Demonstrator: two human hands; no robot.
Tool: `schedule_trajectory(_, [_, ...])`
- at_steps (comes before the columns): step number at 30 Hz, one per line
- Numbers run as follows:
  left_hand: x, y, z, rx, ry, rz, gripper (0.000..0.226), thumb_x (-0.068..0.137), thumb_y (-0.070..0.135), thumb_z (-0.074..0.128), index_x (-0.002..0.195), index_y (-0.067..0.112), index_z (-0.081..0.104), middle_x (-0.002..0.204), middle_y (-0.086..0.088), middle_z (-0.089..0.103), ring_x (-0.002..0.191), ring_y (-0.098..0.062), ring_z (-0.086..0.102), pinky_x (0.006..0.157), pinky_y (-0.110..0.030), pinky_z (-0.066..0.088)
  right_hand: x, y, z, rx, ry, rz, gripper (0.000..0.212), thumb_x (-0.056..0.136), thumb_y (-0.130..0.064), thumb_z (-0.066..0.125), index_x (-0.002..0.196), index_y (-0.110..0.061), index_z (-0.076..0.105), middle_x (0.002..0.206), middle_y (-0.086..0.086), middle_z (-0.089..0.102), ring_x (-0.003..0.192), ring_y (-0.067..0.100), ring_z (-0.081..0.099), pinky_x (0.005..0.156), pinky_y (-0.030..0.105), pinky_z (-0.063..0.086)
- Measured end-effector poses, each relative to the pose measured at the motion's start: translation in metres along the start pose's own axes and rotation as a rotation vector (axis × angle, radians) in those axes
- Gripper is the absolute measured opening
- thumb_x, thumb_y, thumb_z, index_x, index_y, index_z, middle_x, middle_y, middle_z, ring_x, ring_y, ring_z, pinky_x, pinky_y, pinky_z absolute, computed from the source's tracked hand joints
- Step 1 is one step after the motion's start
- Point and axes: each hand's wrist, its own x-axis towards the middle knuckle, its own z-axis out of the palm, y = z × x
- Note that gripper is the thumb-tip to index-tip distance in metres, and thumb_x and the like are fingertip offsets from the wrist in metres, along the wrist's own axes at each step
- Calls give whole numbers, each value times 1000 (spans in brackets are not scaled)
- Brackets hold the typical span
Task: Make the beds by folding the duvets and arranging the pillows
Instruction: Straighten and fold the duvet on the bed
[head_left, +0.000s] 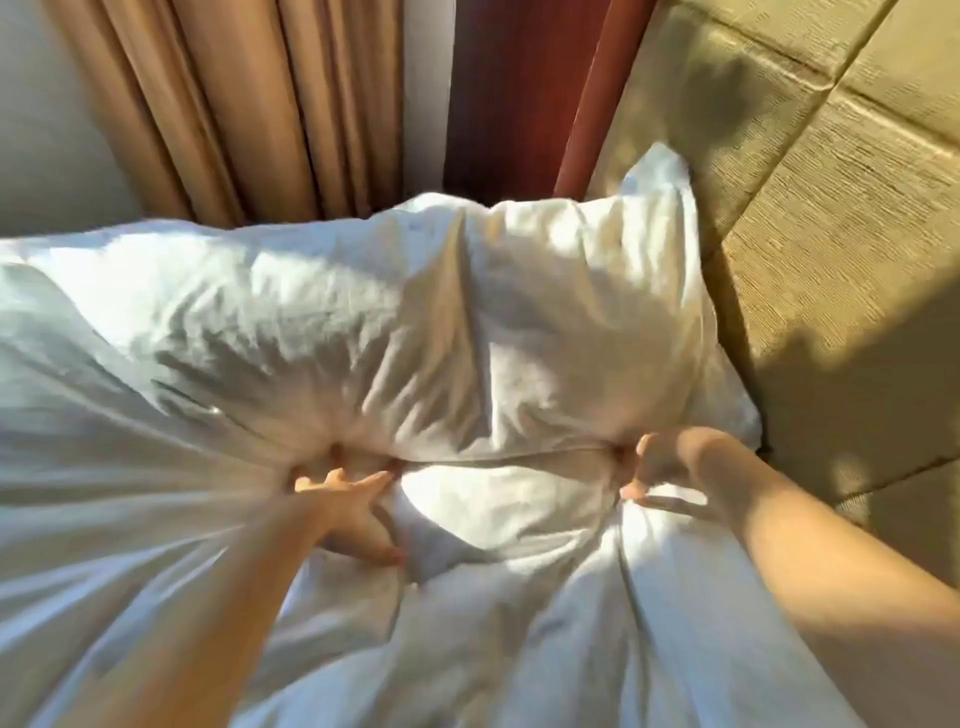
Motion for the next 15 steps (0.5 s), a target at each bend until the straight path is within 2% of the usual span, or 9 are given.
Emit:
schedule_trajectory(1, [-1, -1, -26, -14, 93, 28, 80, 77, 73, 43, 144, 30, 32, 147, -2, 38, 137, -25, 33, 112, -41, 26, -10, -25, -23, -109, 103, -73, 29, 73, -20, 73, 97, -12, 60, 69, 2, 68, 56, 4, 67, 56, 22, 54])
schedule_trajectory(2, [-3, -3, -49, -88, 289, 23, 76, 78, 74, 39, 138, 28, 42, 144, -3, 43, 133, -26, 37, 111, -43, 28, -19, -52, -41, -269, 302, -157, 25, 89, -27, 57, 108, -11, 62, 82, 5, 69, 75, 13, 71, 65, 28, 56])
schedule_trajectory(3, [0, -4, -72, -177, 507, -2, 76, 76, 74, 44, 139, 30, 41, 146, -5, 40, 135, -27, 35, 111, -47, 29, -17, -76, -58, -424, 628, -328, 36, 95, -35, 42, 112, -12, 63, 98, 10, 68, 95, 24, 67, 77, 34, 53])
schedule_trajectory(4, [8, -6, -91, -254, 672, -38, 86, 71, 75, 53, 145, 38, 28, 154, -5, 25, 141, -30, 23, 112, -54, 25, -9, -100, -73, -461, 919, -525, 49, 94, -43, 30, 117, -12, 62, 112, 14, 64, 108, 33, 59, 88, 39, 47])
schedule_trajectory(5, [19, -7, -105, -281, 711, -72, 101, 63, 79, 57, 146, 48, 7, 159, -2, 3, 145, -34, 4, 110, -63, 17, 0, -116, -79, -408, 1087, -667, 60, 90, -51, 24, 124, -15, 58, 123, 18, 58, 118, 38, 51, 98, 44, 39])
schedule_trajectory(7, [48, -3, -113, -246, 575, -139, 115, 48, 92, 50, 135, 61, -18, 154, 4, -28, 141, -40, -19, 102, -75, 7, 31, -132, -80, -478, 1003, -624, 68, 84, -67, 21, 143, -35, 34, 150, 19, 30, 138, 42, 24, 110, 58, 16])
schedule_trajectory(10, [126, -8, -93, -251, 525, -137, 116, 29, 104, 22, 124, 65, -32, 146, 8, -43, 138, -46, -21, 104, -73, 8, 111, -124, -64, -575, 781, -362, 64, 88, -70, 17, 146, -50, -1, 159, 7, -10, 144, 36, -11, 112, 59, -9])
schedule_trajectory(12, [170, -15, -83, -261, 526, -157, 112, 20, 105, 8, 112, 66, -42, 134, 11, -53, 137, -47, -24, 105, -72, 5, 147, -126, -45, -556, 806, -367, 61, 91, -66, 16, 146, -49, -7, 158, 7, -16, 143, 36, -15, 113, 56, -12])
schedule_trajectory(15, [215, -22, -75, -235, 516, -145, 124, 14, 106, 5, 126, 65, -29, 137, 8, -49, 139, -44, -24, 106, -71, 0, 185, -138, -24, -534, 866, -388, 61, 91, -66, 17, 144, -50, -8, 158, 10, -11, 143, 39, -7, 112, 57, -9])
